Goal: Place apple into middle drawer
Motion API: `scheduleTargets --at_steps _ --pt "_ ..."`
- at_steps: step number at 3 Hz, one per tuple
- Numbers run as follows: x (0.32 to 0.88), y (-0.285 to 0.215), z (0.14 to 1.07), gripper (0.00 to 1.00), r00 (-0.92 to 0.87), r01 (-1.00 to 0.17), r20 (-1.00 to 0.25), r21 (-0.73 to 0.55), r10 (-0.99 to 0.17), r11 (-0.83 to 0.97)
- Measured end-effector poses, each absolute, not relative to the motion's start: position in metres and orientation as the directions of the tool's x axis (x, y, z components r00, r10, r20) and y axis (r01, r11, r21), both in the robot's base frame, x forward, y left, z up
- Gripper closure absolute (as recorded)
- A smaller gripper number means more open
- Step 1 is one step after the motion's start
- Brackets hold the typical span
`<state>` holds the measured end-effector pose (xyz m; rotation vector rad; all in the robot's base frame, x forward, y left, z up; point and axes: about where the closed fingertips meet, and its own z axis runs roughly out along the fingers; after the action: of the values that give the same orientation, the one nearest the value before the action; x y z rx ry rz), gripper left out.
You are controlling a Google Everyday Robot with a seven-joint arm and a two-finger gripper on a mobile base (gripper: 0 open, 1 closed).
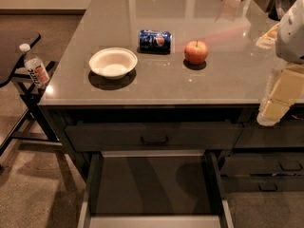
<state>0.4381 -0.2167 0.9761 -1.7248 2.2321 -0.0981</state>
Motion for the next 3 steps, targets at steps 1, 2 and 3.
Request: scheduleTargets --at_steps 1,2,3 --pt "0.438 -0.217 0.976 0.0 -0.221 -0.931 -0.207 -0.246 -0.953 0.27" --pt "0.455 -0.209 0.974 0.0 -0.18 -0.932 -0.236 -0.268 -0.955 0.242" --pt "0.488 -0.201 0.976 0.0 -0.118 -0.924 -0.301 -0.316 -0.946 0.216"
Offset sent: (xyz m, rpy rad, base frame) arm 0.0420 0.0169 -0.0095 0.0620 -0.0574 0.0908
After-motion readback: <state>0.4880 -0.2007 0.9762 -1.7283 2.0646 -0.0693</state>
